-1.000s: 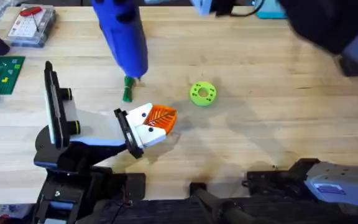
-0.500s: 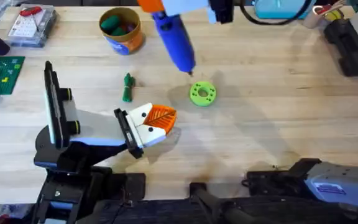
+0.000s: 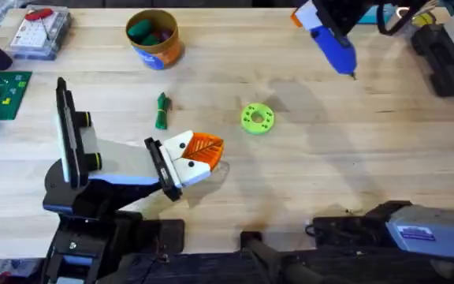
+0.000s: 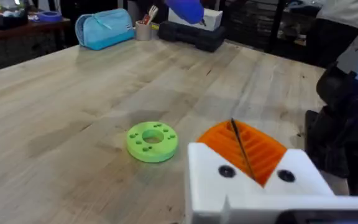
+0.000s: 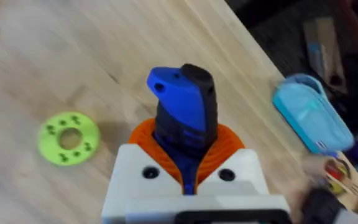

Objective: Pick up the gripper from the table and insert it into the empty holder that is missing its gripper. Then pick up a screw, insert it into the mounting hole, and use the screwdriver to tighten it. Finally, clean up the table by picking up the vegetable and placing it into the bucket.

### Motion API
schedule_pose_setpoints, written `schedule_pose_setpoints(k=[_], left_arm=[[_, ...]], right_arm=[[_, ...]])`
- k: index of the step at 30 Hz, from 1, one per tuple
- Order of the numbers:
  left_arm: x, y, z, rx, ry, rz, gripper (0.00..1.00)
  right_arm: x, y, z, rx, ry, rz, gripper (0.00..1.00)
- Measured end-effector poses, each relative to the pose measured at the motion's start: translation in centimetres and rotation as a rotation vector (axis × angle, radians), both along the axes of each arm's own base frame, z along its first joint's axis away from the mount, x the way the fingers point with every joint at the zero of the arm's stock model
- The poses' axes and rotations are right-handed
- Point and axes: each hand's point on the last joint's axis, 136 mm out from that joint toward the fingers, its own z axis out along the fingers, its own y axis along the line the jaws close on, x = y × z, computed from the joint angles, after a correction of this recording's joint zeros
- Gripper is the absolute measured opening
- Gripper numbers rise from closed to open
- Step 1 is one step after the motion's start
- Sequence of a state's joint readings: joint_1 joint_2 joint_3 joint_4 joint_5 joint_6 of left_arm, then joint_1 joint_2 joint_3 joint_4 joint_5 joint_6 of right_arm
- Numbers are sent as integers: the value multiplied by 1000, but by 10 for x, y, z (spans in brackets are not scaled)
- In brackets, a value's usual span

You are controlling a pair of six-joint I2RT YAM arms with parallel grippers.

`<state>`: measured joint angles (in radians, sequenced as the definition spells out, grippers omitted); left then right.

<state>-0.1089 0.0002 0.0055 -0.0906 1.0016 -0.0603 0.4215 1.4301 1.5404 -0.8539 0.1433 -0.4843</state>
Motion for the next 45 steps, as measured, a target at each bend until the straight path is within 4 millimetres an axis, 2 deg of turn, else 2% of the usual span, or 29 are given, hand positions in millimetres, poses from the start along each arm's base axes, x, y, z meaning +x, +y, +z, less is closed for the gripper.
schedule_pose_setpoints(k=[3,8,11,15,23,30,36,37,38,39,40,42,43,44,45], left_arm=[[0,0,0,0,0,0,15],[0,0,0,0,0,0,11],[0,0,0,0,0,0,10],[0,0,0,0,0,0,10],[0,0,0,0,0,1,10],[0,0,0,0,0,3,10],[0,0,0,0,0,3,10],[0,0,0,0,0,3,10],[0,0,0,0,0,3,10],[0,0,0,0,-1,3,23],[0,0,0,0,-1,3,112],[1,0,0,0,-1,4,433],[1,0,0,0,-1,3,583],[1,0,0,0,0,3,739],[1,0,0,0,1,3,875]], right_arm=[[15,-24,-18,-86,36,-45,47],[27,-57,-84,-239,238,-59,45],[32,-64,-122,-304,342,-28,44],[38,-65,-159,-379,419,52,44],[46,-68,-202,-503,492,198,44],[42,-70,-241,-539,581,250,44],[42,-70,-244,-546,587,262,44],[42,-70,-244,-546,587,261,71],[43,-70,-244,-547,587,260,169],[43,-71,-243,-550,585,259,325],[44,-72,-241,-555,581,256,471],[41,-73,-236,-562,586,254,782],[40,-74,-233,-563,588,253,898],[39,-75,-230,-563,583,249,970],[39,-75,-225,-559,573,241,986]])
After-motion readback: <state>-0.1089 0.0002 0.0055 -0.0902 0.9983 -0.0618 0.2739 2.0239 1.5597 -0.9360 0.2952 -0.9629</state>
